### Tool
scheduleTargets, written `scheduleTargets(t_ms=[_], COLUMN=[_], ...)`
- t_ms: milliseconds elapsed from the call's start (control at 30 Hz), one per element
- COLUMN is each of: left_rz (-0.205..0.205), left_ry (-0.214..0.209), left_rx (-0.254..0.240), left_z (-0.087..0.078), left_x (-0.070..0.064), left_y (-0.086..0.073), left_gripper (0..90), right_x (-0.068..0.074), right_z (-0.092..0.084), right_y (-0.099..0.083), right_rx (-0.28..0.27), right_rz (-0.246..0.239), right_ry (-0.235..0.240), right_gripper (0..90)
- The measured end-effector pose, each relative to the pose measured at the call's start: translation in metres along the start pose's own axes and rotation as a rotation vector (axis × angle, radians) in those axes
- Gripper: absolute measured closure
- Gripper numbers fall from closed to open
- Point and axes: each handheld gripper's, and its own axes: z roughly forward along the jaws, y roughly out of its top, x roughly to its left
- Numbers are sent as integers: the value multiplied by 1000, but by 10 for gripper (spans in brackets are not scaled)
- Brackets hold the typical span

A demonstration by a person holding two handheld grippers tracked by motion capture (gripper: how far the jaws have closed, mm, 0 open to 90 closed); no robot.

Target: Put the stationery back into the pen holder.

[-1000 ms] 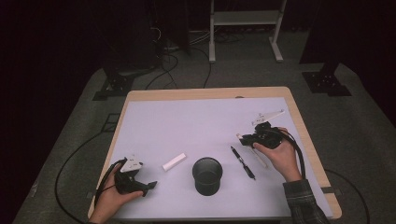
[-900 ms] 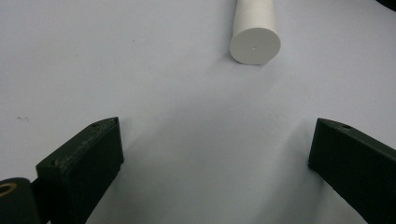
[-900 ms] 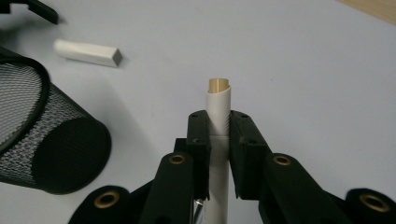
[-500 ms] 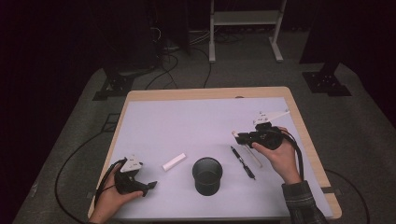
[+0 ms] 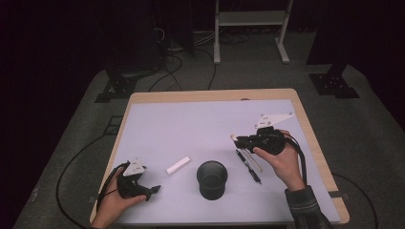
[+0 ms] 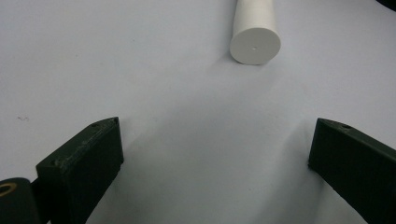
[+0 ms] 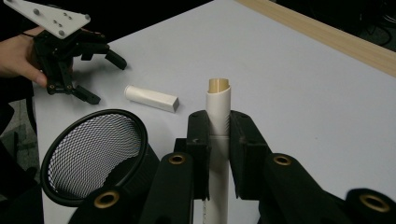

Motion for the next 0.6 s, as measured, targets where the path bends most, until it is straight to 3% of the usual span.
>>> scheduleTargets(t_ms=[600], left_rz=[-6], left_ry=[-1], left_rx=[-2], left_z=[0], left_x=[0], left_y=[0], left_gripper=[21], right_x=[31], right_z=[10], right_y=[21], right_rx=[-23], right_rz=[-71], right_ry=[60], right_gripper=[781])
